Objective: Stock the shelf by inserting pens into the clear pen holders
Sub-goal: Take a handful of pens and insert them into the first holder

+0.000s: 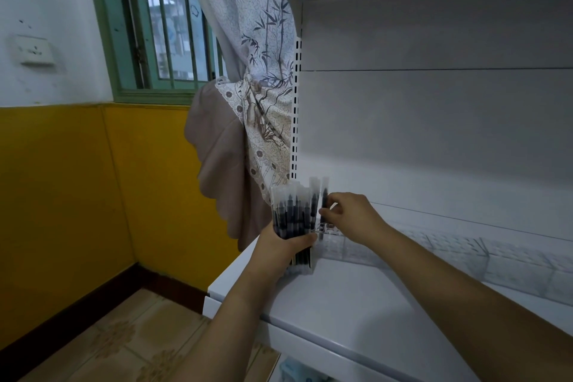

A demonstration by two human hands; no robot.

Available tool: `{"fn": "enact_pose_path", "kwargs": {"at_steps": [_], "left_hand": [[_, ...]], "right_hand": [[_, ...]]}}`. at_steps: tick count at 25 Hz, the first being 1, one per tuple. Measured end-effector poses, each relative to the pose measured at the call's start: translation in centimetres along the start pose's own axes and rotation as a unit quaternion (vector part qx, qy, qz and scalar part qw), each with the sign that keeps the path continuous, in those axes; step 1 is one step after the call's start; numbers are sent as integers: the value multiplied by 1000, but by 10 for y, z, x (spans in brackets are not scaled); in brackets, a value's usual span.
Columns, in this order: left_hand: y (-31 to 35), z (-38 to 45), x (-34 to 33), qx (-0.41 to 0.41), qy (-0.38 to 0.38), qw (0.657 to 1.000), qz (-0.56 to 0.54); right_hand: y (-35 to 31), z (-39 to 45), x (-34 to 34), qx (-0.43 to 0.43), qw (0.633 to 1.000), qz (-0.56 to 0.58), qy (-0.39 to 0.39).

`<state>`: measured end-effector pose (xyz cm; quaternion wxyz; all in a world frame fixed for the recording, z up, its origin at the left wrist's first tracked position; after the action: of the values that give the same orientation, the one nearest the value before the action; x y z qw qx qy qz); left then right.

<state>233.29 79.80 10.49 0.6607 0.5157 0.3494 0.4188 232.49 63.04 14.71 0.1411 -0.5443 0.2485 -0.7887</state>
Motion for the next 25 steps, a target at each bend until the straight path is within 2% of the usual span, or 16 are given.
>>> {"fn": "enact_pose_path", "kwargs": {"at_steps": [2, 5, 6, 10, 13, 15, 18, 20, 25], "left_hand": [[-1, 0, 0, 2, -4, 1000, -1], [2, -2, 0, 2, -11, 1000, -12], [2, -2, 0, -1, -15, 1000, -15], [4, -2, -1, -18, -38, 999, -28], [4, -2, -2, -27, -51, 998, -29], [2, -3, -1, -19, -37, 999, -25], [-5, -1, 4, 12, -2, 1000, -8], [-6, 0, 5, 24, 10, 1000, -1], [-6, 1, 4, 21, 2, 1000, -2]], "right_hand": [[-4, -8, 7, 6, 1000, -16, 22], [-19, -37, 36, 27, 978, 17, 208], [-26, -46, 39, 36, 973, 44, 223], [-39, -46, 7, 15, 988, 145, 49], [-35, -45, 6, 2, 980, 194, 31], [-33, -47, 15, 8, 976, 212, 43], [-25, -44, 47, 6, 947, 267, 177], [-25, -41, 62, 18, 937, 251, 242], [-30, -27, 44, 52, 969, 129, 205]]}}
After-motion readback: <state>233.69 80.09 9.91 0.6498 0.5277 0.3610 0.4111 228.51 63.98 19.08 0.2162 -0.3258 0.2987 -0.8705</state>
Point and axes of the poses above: each hand's wrist, its own z-axis towards the middle knuckle, its own x-axis out of the back of the hand, y = z × x, the point moved 6 cm from there along z, towards the middle knuckle, and after that the axes turned 3 degrees about -x, right-handed, at the moved point
